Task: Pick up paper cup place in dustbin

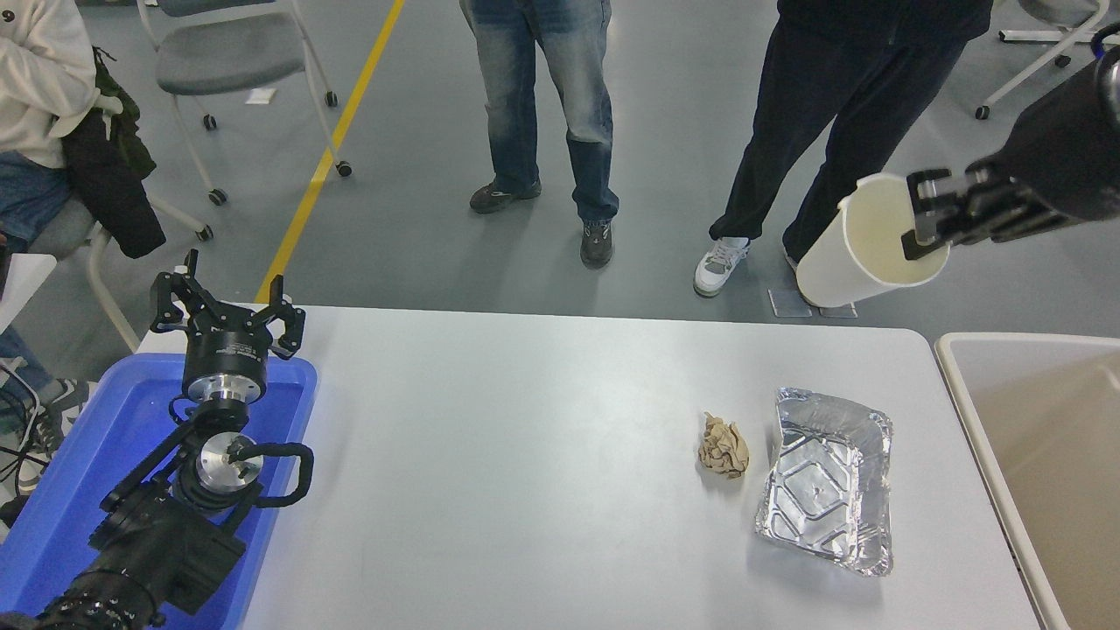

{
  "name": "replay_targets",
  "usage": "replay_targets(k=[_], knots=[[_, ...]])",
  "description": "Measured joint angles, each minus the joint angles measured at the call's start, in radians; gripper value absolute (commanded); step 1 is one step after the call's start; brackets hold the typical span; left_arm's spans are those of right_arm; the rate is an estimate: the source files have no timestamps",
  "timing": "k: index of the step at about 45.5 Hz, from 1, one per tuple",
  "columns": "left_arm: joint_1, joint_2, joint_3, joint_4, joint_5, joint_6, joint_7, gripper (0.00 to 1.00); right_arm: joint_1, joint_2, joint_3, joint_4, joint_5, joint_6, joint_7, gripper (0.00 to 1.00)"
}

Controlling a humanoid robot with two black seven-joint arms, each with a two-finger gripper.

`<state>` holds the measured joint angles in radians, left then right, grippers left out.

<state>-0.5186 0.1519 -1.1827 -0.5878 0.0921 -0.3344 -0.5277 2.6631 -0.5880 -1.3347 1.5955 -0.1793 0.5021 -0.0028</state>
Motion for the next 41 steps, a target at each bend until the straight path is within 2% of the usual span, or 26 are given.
replay_targets(k=[10, 21, 30, 41], knots=[[0.000, 0.000, 0.000, 0.000, 0.000, 0.000, 0.000, 0.99, -0.124, -0.160, 0.019, -0.051, 0.028, -0.338, 0.000, 0.00], [0.000, 0.000, 0.000, 0.000, 0.000, 0.000, 0.000, 0.99, -0.442, -0.324, 0.230, -0.207, 0.069, -0.651, 0.000, 0.00], [0.000, 0.000, 0.000, 0.000, 0.000, 0.000, 0.000, 0.99, -0.751, -0.378, 0.450, -0.420, 0.178, -0.776, 0.000, 0.00], [0.000, 0.000, 0.000, 0.000, 0.000, 0.000, 0.000, 0.99, -1.116, -0.345, 0.701, -0.690, 0.296, -0.833, -0.001, 0.00]])
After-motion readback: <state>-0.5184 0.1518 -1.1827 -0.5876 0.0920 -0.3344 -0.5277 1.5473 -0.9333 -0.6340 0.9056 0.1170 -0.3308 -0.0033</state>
